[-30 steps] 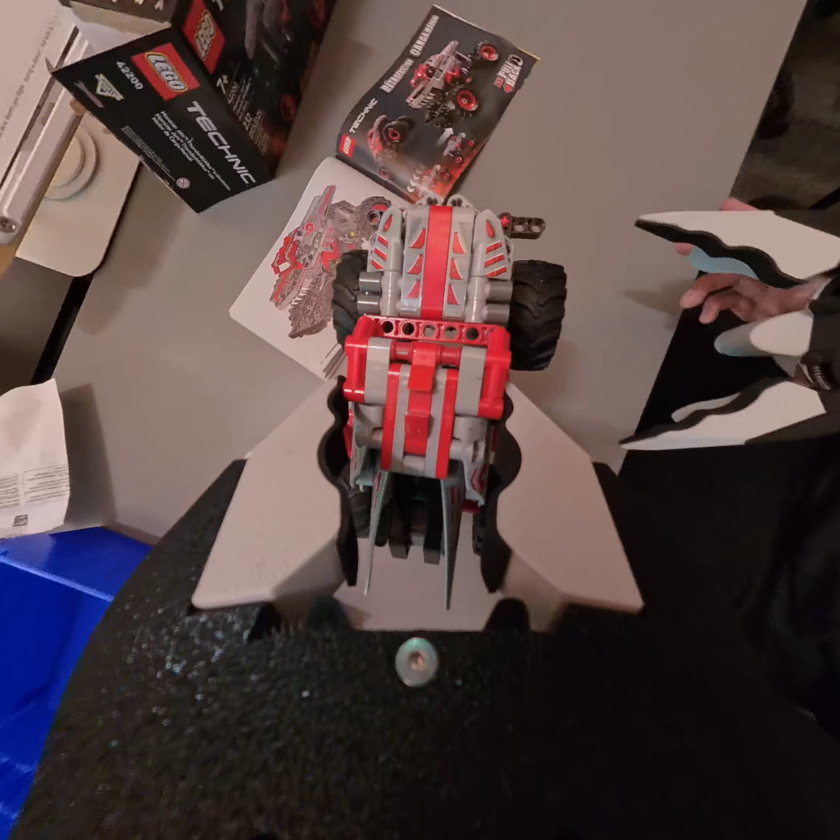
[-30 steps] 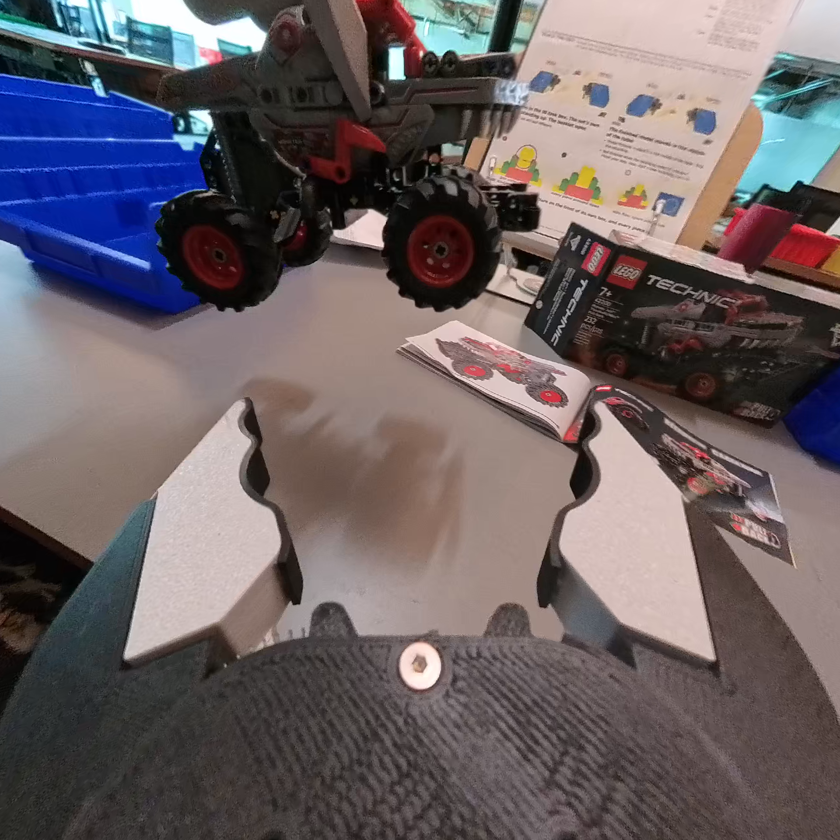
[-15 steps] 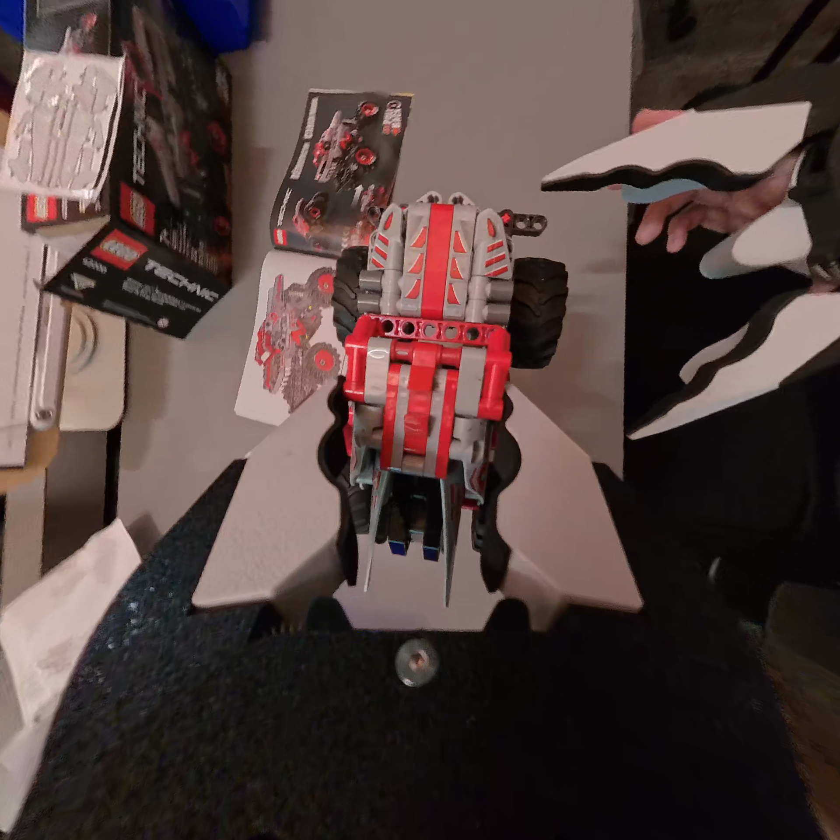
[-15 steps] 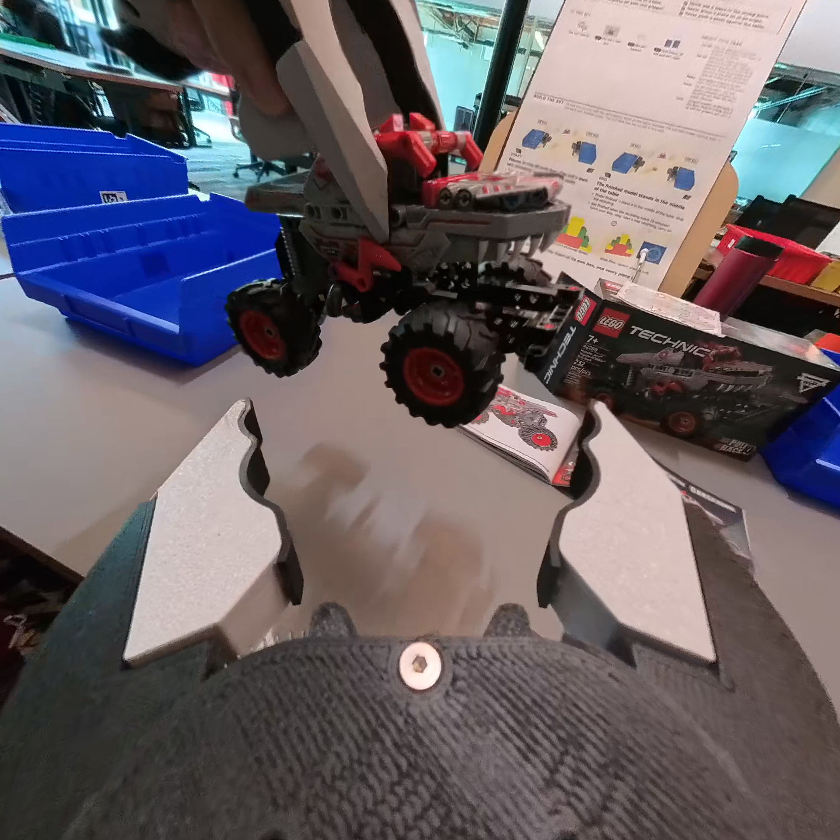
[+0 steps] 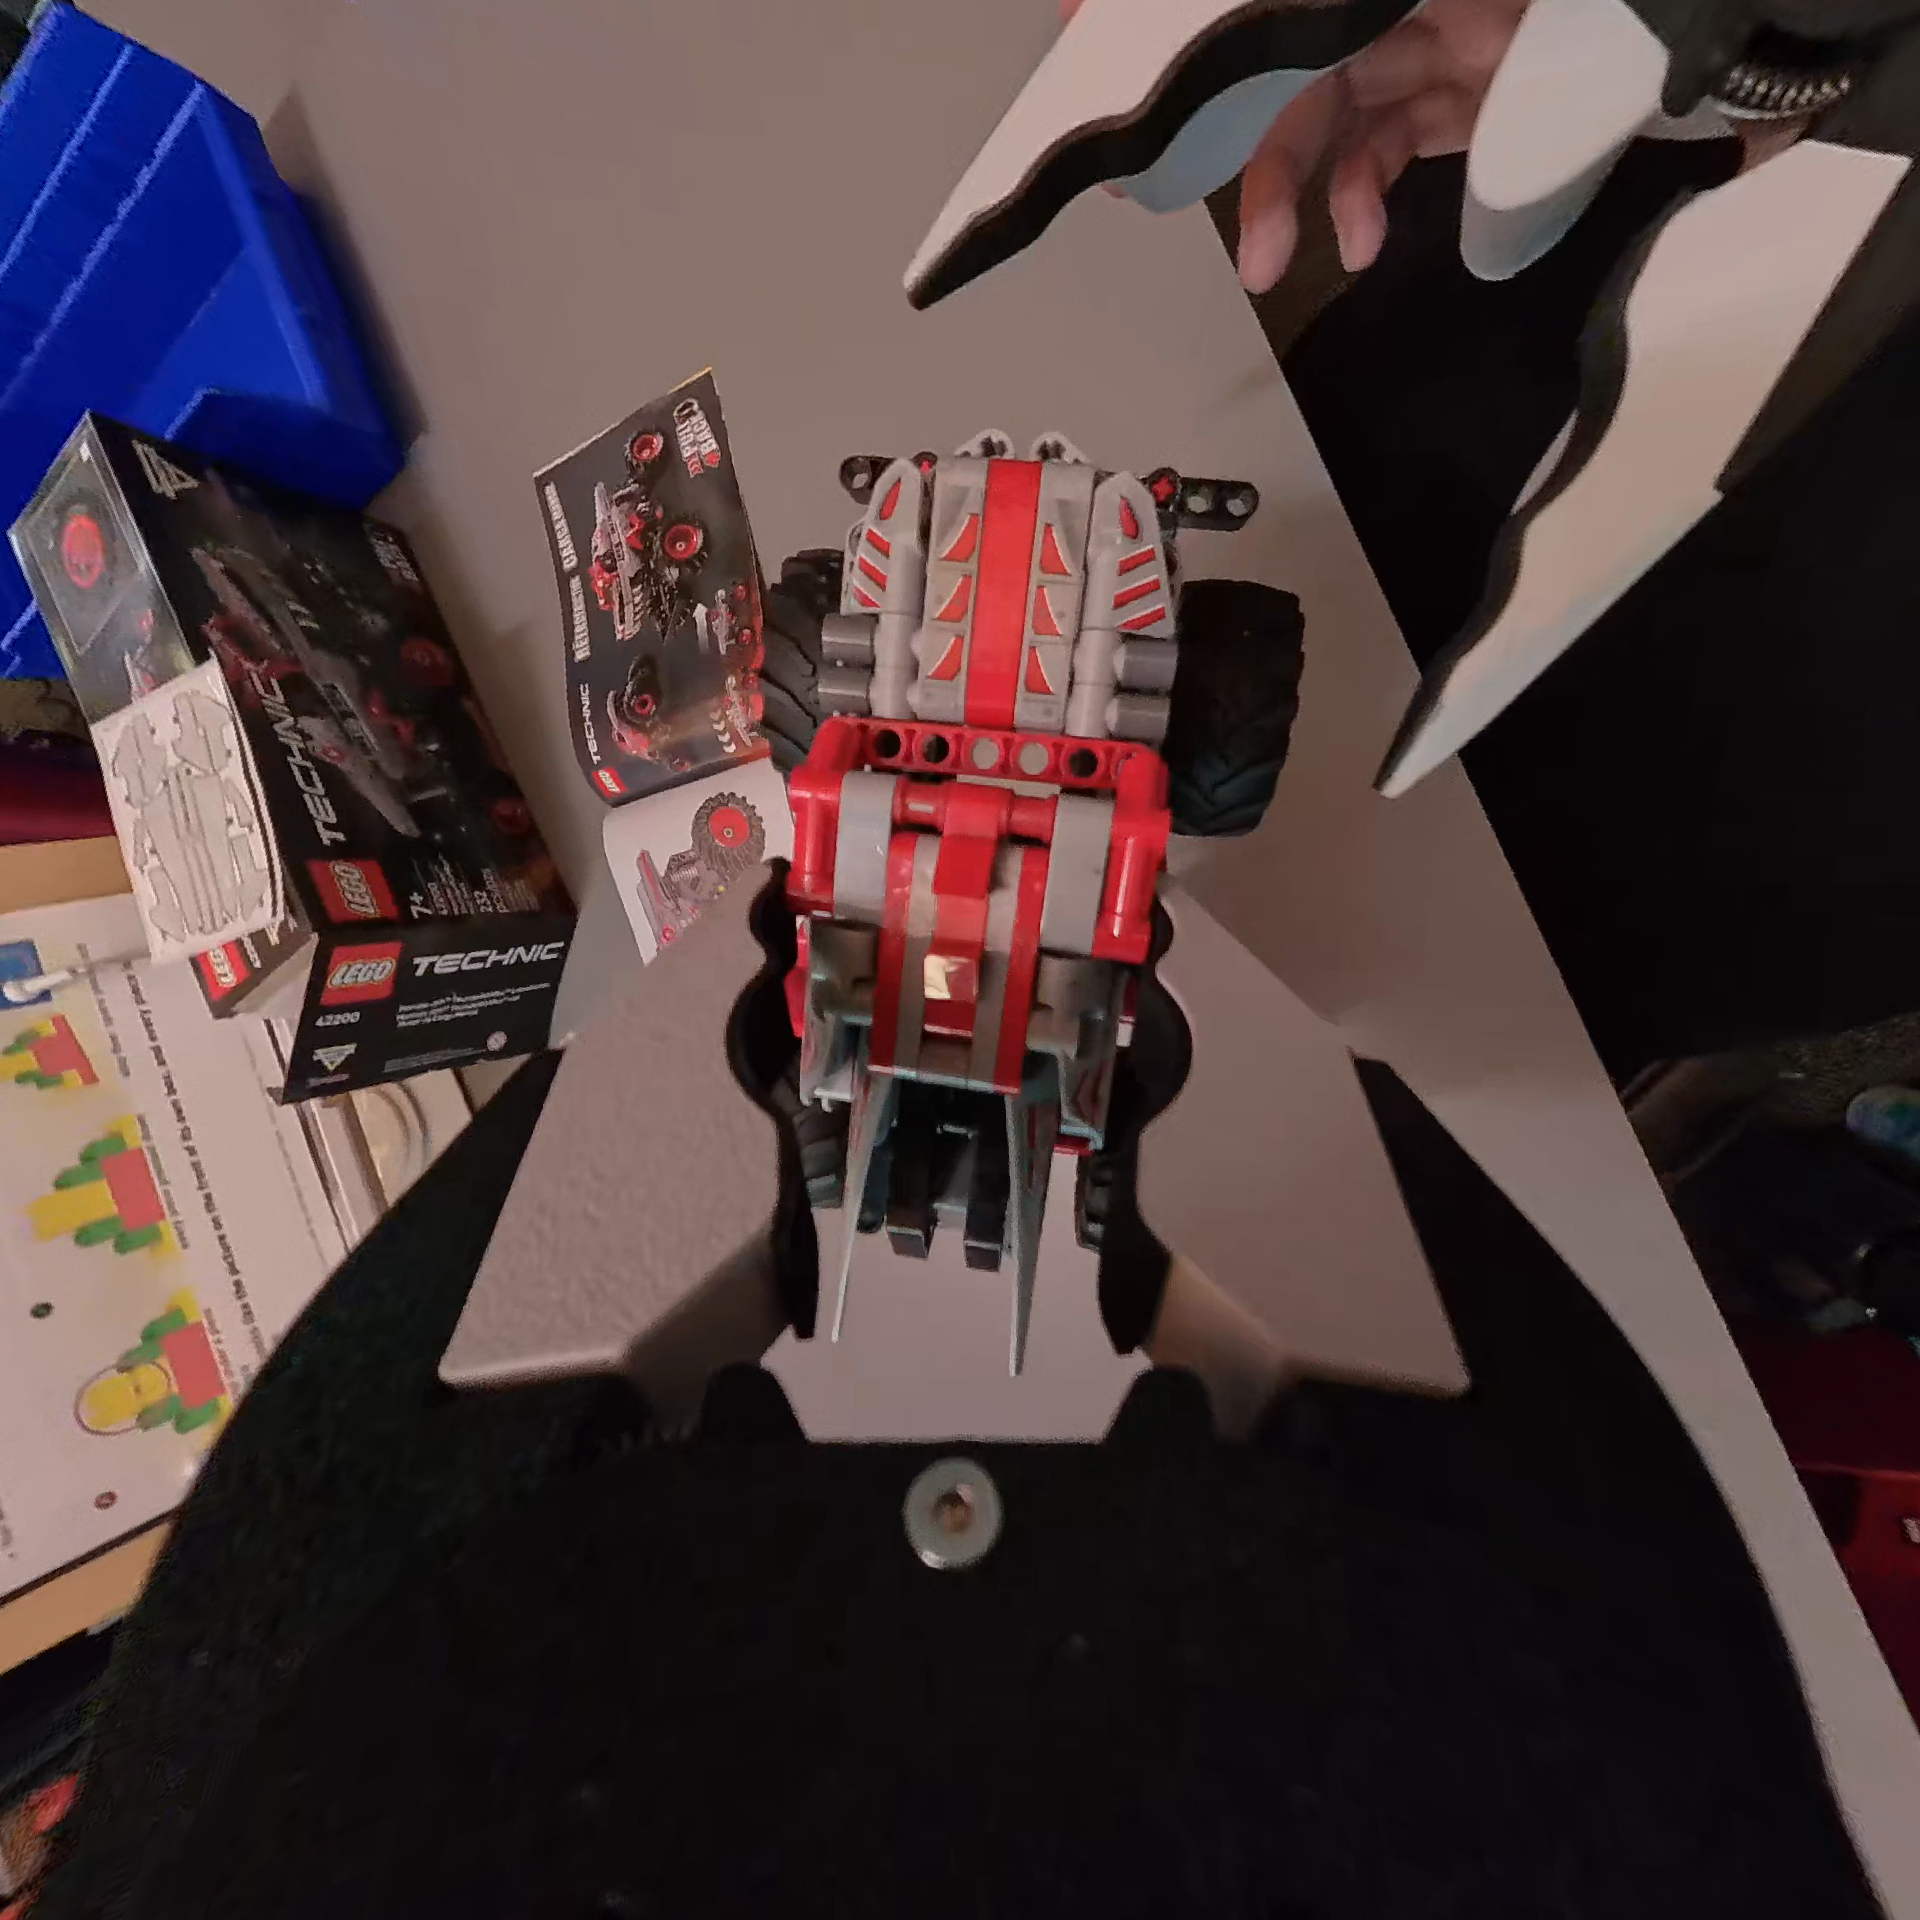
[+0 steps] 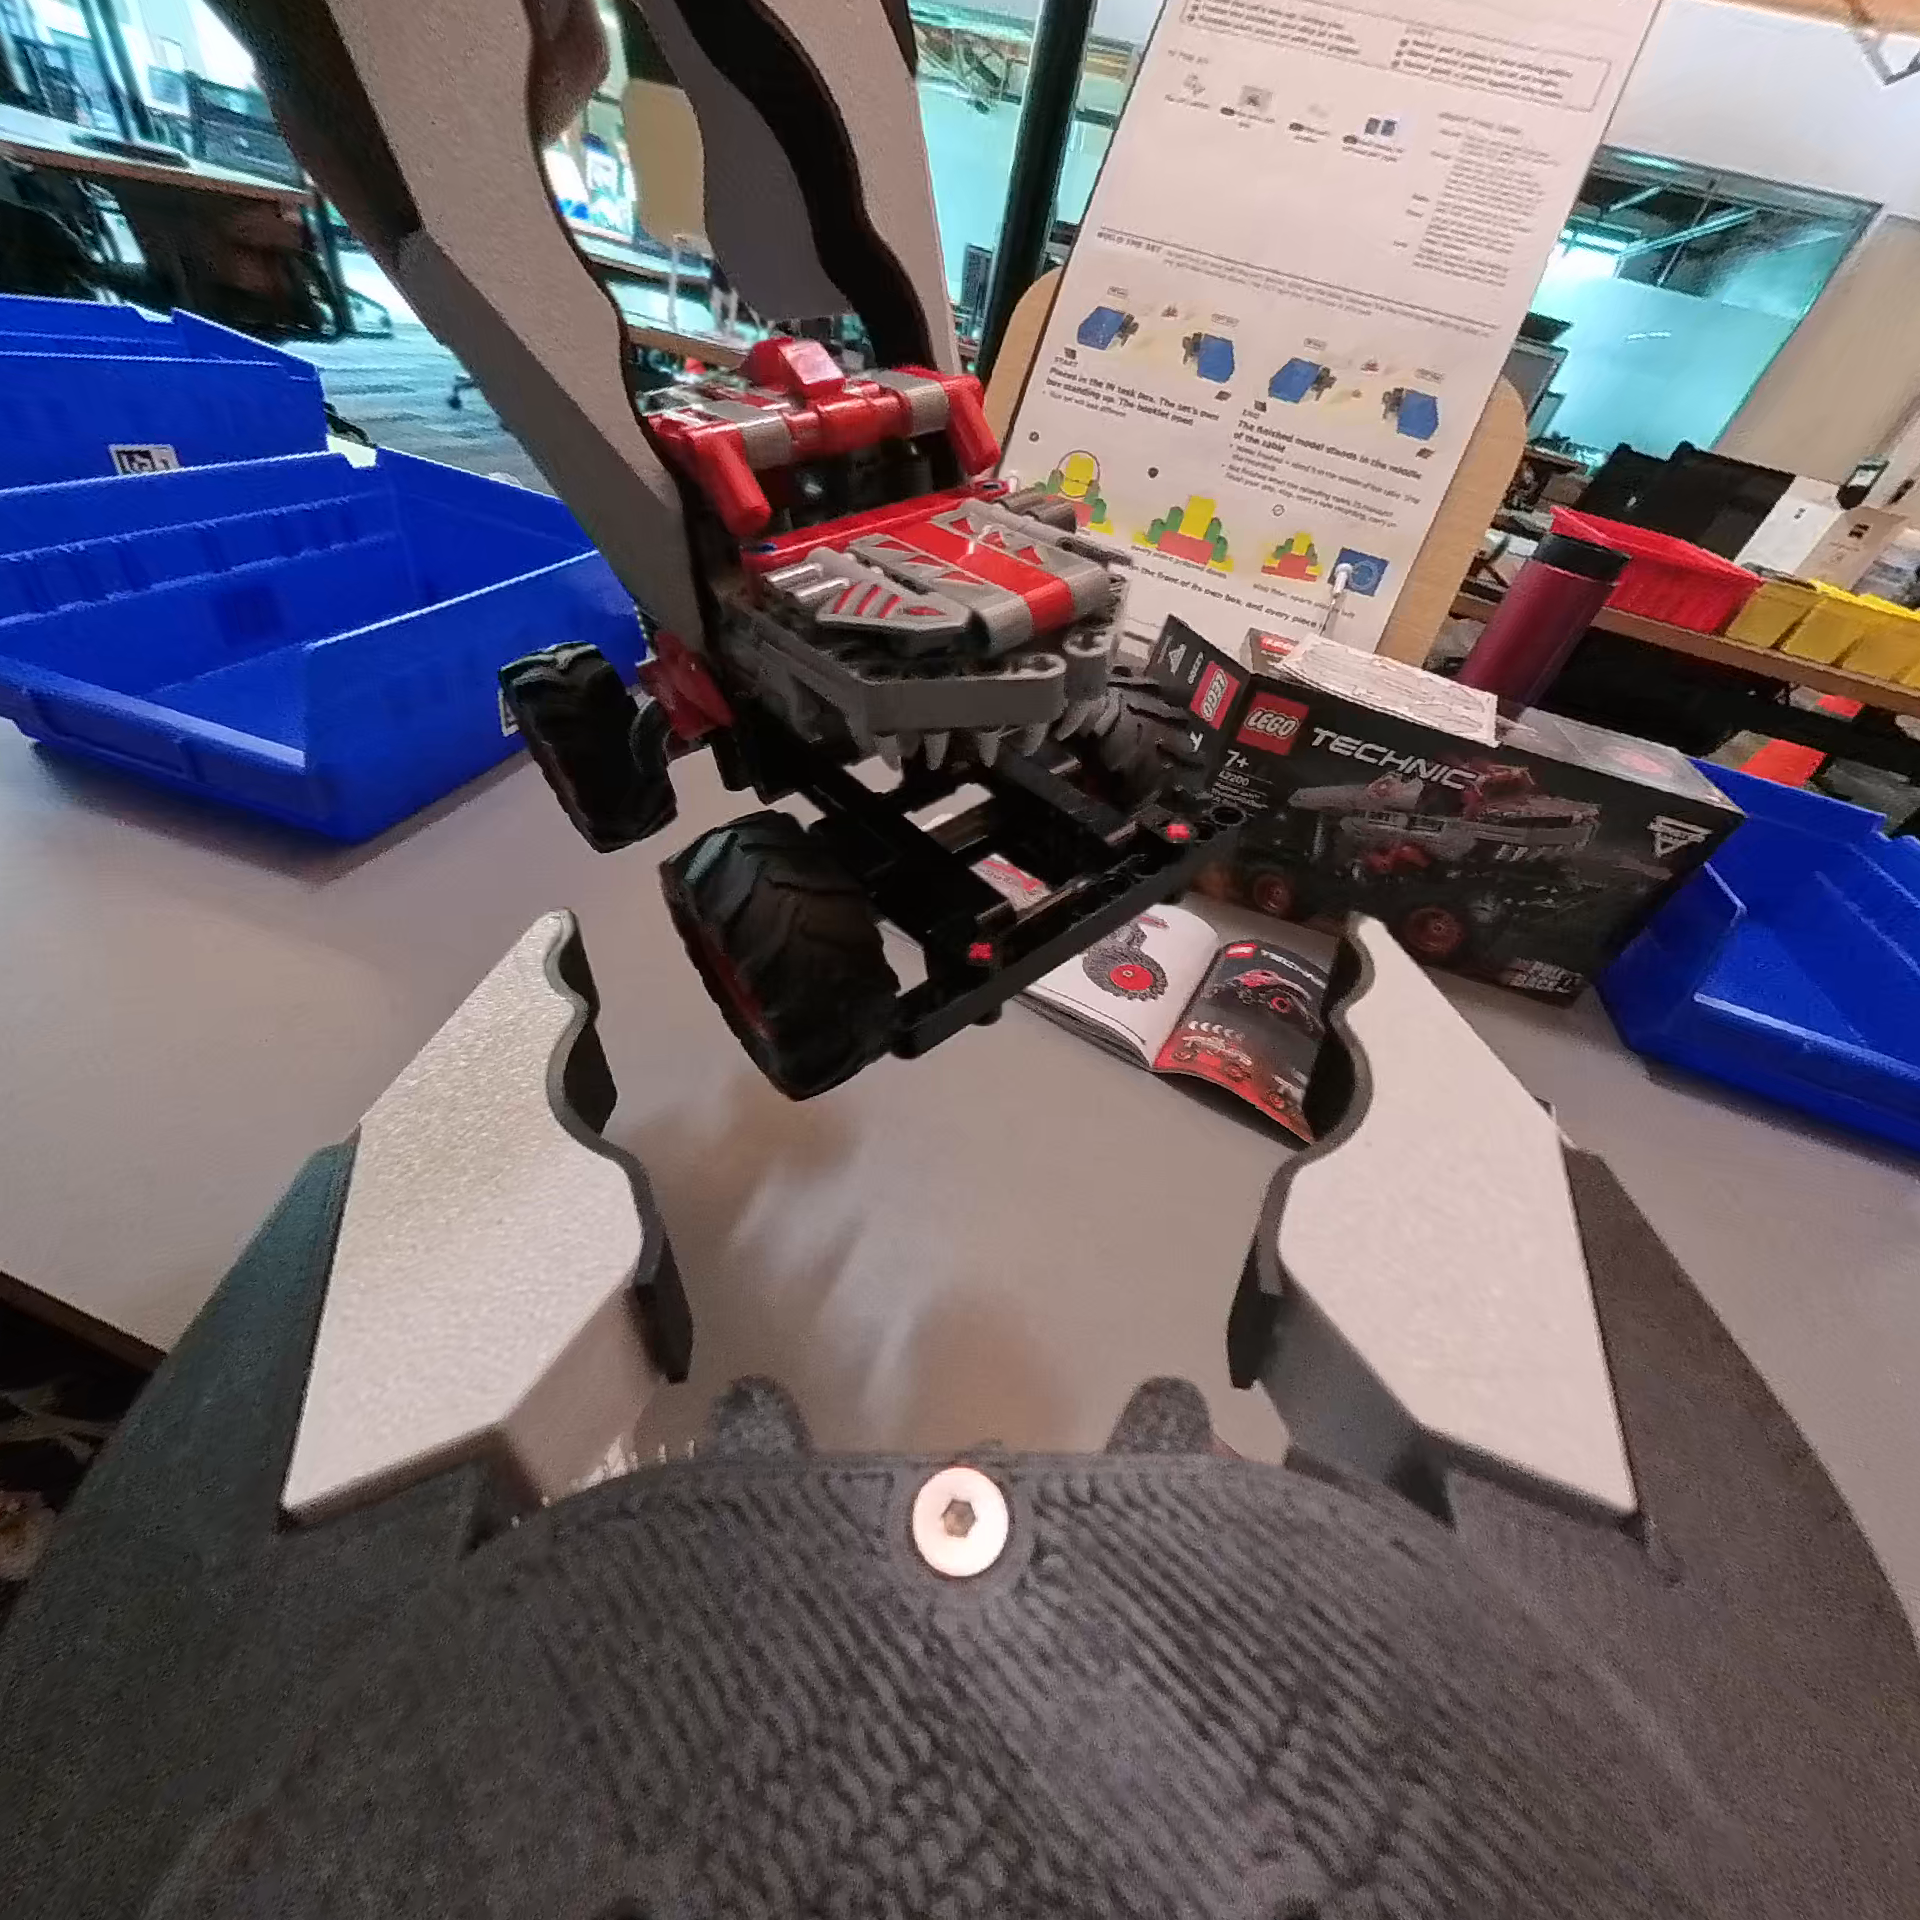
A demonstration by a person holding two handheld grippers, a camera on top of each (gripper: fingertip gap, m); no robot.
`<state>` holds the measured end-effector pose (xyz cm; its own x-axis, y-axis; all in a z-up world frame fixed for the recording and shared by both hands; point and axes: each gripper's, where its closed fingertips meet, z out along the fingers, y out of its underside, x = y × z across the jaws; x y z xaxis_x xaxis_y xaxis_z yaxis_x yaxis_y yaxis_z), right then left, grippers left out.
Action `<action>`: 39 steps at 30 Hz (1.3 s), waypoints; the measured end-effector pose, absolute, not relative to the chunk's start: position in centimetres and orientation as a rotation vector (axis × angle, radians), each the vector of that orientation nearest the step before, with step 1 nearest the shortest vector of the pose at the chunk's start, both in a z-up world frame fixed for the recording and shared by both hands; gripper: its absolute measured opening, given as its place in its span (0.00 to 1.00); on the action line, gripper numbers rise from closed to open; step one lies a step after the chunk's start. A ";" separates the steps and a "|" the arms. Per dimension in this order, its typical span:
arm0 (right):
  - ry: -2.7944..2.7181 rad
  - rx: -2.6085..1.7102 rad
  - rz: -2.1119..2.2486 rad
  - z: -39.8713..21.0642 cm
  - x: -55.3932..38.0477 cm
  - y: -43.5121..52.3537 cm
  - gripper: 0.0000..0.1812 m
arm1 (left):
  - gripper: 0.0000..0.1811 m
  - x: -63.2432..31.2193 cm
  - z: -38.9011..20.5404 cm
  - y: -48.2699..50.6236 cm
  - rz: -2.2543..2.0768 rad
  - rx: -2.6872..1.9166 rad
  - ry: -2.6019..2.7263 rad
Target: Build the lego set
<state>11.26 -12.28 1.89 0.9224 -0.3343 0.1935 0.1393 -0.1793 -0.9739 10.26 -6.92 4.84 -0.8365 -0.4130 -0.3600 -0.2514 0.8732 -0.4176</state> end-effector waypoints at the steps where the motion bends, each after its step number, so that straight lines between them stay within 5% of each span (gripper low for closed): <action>1: 0.153 -1.704 -0.425 1.9 11.4 -12.4 0.75 | 0.34 10.3 4.9 -7.1 -0.492 -0.470 2.600; 23: 0.157 -1.706 -0.427 1.3 11.7 -13.0 0.76 | 0.34 10.6 3.9 -7.6 -0.222 -0.277 2.651; 39: 0.169 -1.698 -0.424 -0.8 11.3 -11.9 0.77 | 0.34 12.8 2.5 -2.4 -0.230 -1.509 2.385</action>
<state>11.30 -11.88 -0.85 0.9199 -0.3471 0.1824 0.1272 -0.1758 -0.9762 12.76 -2.41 2.52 -0.3978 -0.9011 -0.1728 -0.8516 0.4327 -0.2960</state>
